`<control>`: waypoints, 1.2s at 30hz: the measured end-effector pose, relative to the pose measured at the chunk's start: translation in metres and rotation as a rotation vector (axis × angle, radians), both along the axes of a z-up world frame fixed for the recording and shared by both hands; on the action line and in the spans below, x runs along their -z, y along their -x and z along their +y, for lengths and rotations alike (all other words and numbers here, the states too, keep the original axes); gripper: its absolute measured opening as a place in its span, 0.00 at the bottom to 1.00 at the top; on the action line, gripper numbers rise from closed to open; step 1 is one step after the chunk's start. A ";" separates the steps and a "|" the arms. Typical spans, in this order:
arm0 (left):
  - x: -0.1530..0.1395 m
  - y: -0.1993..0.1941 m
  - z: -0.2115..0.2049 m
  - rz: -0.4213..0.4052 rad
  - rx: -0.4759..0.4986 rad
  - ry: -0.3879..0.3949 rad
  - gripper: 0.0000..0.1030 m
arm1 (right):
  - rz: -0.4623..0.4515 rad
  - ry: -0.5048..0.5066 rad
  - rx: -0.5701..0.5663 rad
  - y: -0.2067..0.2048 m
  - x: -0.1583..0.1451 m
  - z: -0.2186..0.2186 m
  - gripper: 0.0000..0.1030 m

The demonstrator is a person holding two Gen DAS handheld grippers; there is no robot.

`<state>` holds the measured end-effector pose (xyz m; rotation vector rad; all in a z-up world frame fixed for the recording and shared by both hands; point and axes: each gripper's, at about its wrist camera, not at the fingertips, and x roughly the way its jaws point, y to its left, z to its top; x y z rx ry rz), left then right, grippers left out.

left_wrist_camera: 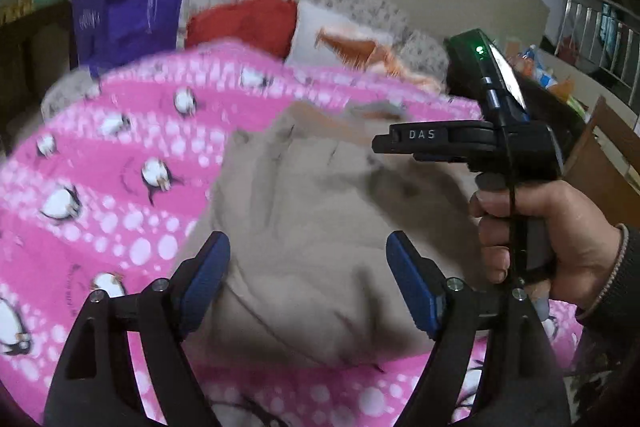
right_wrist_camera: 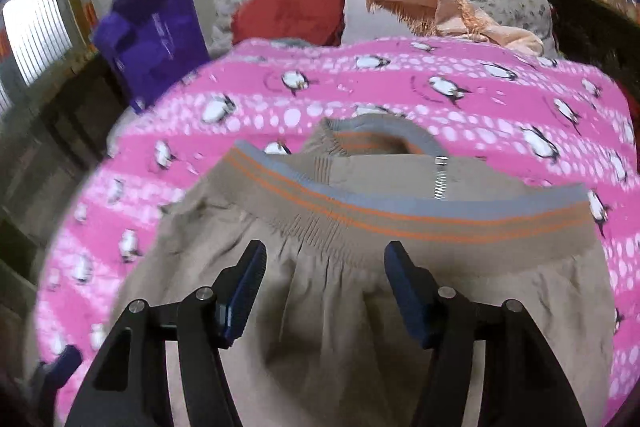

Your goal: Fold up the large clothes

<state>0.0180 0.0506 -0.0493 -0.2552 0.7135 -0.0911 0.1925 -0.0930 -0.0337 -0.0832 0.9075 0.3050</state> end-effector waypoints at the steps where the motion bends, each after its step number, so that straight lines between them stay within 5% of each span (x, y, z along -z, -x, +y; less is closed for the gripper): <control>1: 0.012 -0.011 0.004 0.066 -0.001 0.013 0.78 | 0.020 0.023 0.002 -0.003 0.010 0.001 0.60; 5: 0.040 -0.022 0.015 0.145 -0.030 0.026 0.79 | 0.034 0.061 0.013 -0.011 0.037 -0.001 0.63; 10: 0.047 -0.021 0.023 0.132 -0.057 0.067 0.89 | -0.031 0.151 -0.049 -0.006 0.053 0.020 0.87; 15: 0.049 -0.018 0.022 0.117 -0.059 0.077 0.93 | -0.008 0.084 -0.077 -0.011 0.055 0.016 0.99; 22: 0.044 -0.006 0.023 0.128 -0.062 0.077 1.00 | 0.033 0.152 -0.107 -0.007 0.036 0.028 0.97; 26: 0.033 0.023 0.044 0.090 -0.171 0.077 1.00 | -0.012 0.130 -0.141 0.005 -0.006 0.043 0.96; 29: 0.044 0.021 0.059 0.157 -0.204 0.138 1.00 | 0.020 0.075 -0.189 0.005 -0.029 0.067 0.96; 32: 0.044 0.023 0.062 0.155 -0.210 0.157 1.00 | 0.077 0.078 -0.203 0.000 -0.033 0.089 0.96; 36: 0.030 0.027 0.060 0.114 -0.185 0.155 1.00 | 0.046 0.135 -0.164 0.005 -0.033 0.080 0.96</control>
